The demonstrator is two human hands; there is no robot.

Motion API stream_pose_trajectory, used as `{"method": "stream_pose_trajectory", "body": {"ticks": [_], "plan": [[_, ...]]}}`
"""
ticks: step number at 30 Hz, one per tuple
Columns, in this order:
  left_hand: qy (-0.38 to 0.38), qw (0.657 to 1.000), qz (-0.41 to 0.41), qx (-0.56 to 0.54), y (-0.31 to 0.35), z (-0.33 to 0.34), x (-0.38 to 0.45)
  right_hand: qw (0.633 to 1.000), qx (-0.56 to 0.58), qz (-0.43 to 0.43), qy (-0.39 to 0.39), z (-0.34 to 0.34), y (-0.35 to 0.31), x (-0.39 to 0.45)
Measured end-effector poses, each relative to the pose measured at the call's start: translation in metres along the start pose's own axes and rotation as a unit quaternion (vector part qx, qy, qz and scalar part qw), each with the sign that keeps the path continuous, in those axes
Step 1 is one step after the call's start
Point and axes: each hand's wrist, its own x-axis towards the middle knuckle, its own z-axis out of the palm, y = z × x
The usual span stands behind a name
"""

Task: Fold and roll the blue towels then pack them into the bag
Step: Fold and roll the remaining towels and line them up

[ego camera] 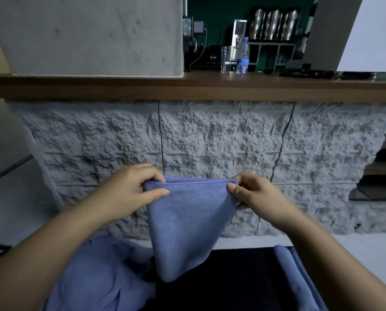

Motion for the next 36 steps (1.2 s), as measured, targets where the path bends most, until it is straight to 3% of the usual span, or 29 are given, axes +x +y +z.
{"method": "stream_pose_trajectory", "body": {"ticks": [6, 10, 12, 15, 19, 22, 27, 30, 33, 36], "plan": [[0.032, 0.994, -0.06, -0.08, 0.003, 0.02, -0.021, 0.997, 0.073, 0.035, -0.017, 0.001, 0.015, -0.016], [-0.089, 0.978, -0.165, -0.094, -0.027, 0.071, -0.034, 0.993, -0.018, 0.112, -0.036, 0.016, 0.062, -0.015], [-0.173, 0.963, -0.206, -0.015, -0.045, 0.104, -0.045, 0.979, -0.13, 0.138, -0.071, 0.026, 0.097, -0.013], [-0.25, 0.943, -0.201, 0.092, -0.064, 0.143, -0.055, 0.96, -0.211, 0.154, -0.101, 0.043, 0.139, -0.01], [-0.179, 0.945, -0.264, 0.08, -0.083, 0.174, -0.058, 0.957, -0.238, 0.164, -0.026, 0.056, 0.168, 0.0], [-0.112, 0.934, -0.336, 0.041, -0.095, 0.192, -0.055, 0.965, -0.156, 0.209, 0.022, 0.064, 0.18, 0.012], [-0.004, 0.879, -0.453, -0.15, -0.106, 0.217, -0.043, 0.97, -0.052, 0.223, 0.083, 0.076, 0.193, 0.032], [0.052, 0.866, -0.46, -0.192, -0.118, 0.23, -0.044, 0.973, -0.064, 0.2, 0.1, 0.079, 0.2, 0.038], [0.049, 0.865, -0.454, -0.21, -0.127, 0.244, -0.049, 0.972, -0.072, 0.205, 0.091, 0.081, 0.213, 0.041], [-0.017, 0.845, -0.462, -0.27, -0.122, 0.256, -0.061, 0.966, -0.072, 0.241, 0.052, 0.085, 0.224, 0.038]]}}
